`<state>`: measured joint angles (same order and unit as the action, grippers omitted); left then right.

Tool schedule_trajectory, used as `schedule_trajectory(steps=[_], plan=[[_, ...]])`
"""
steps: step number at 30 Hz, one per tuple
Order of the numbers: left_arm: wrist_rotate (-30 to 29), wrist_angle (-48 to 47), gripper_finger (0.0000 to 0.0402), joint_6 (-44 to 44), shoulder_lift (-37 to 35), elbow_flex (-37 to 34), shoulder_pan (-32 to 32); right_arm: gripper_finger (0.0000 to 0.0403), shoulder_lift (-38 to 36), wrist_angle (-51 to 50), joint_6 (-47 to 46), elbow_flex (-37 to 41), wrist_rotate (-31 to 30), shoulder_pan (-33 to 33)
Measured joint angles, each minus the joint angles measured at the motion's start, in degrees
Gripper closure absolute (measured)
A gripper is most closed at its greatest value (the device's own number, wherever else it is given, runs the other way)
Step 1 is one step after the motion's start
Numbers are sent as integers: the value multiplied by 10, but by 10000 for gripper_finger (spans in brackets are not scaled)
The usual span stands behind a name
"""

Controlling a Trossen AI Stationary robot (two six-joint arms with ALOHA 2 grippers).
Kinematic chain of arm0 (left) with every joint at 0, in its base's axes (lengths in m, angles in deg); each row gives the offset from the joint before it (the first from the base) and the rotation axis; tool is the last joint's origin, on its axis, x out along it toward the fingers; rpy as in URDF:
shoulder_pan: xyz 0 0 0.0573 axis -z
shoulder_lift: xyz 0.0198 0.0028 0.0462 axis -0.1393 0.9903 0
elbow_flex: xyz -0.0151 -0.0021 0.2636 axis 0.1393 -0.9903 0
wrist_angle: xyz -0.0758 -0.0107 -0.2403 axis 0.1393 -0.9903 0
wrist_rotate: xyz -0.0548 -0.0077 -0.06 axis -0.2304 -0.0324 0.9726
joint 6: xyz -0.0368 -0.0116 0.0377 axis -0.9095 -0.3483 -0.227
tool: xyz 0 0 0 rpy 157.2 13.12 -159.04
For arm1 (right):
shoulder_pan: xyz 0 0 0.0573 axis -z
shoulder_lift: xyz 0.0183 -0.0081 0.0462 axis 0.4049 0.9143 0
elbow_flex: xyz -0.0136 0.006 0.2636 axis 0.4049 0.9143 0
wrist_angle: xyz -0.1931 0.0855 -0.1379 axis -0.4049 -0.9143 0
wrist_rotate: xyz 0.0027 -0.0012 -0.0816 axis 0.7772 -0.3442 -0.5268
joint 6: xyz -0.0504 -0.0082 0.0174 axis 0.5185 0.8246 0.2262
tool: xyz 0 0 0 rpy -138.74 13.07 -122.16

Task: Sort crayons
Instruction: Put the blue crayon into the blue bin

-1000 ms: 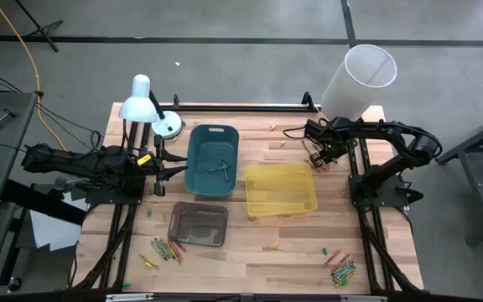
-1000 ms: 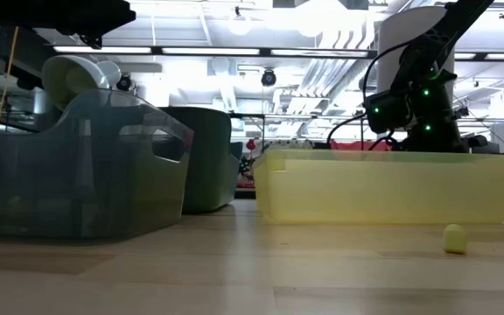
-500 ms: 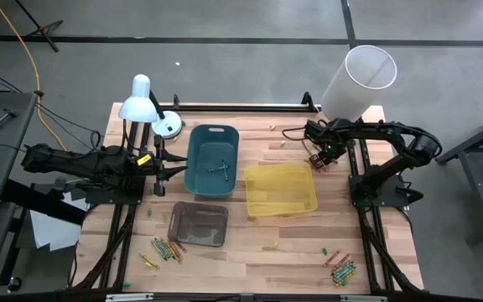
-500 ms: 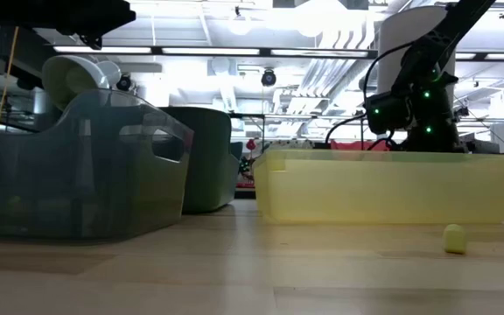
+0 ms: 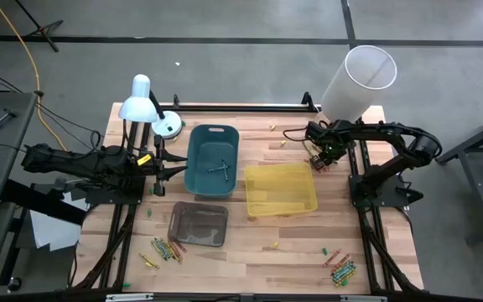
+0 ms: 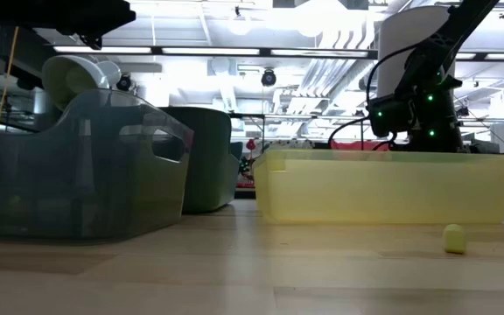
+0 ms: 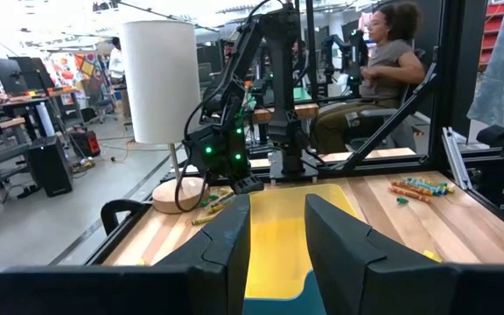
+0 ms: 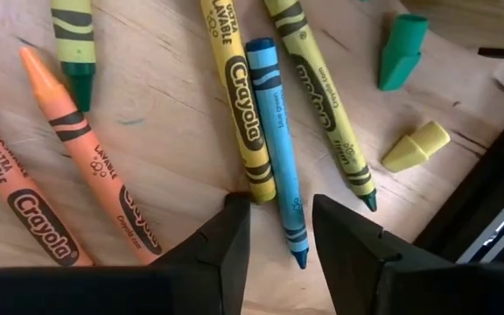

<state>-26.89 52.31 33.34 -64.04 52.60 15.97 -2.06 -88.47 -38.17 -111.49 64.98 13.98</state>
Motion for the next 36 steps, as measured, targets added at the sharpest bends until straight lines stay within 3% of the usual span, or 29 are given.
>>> schedule_trajectory(steps=[9, 20, 28, 36], plan=[[7, 0, 302, -15, 0, 0, 0, 393, 0, -7, 0, 0, 7, 0], [9, 0, 302, -15, 0, 0, 0, 397, -22, -97, -36, -37, 9, -59], [9, 0, 302, -25, 0, 0, 0, 401, -127, -193, -114, -81, -39, -153], [9, 0, 302, -29, 0, 0, 0, 402, -240, -92, -206, -82, -86, -316]])
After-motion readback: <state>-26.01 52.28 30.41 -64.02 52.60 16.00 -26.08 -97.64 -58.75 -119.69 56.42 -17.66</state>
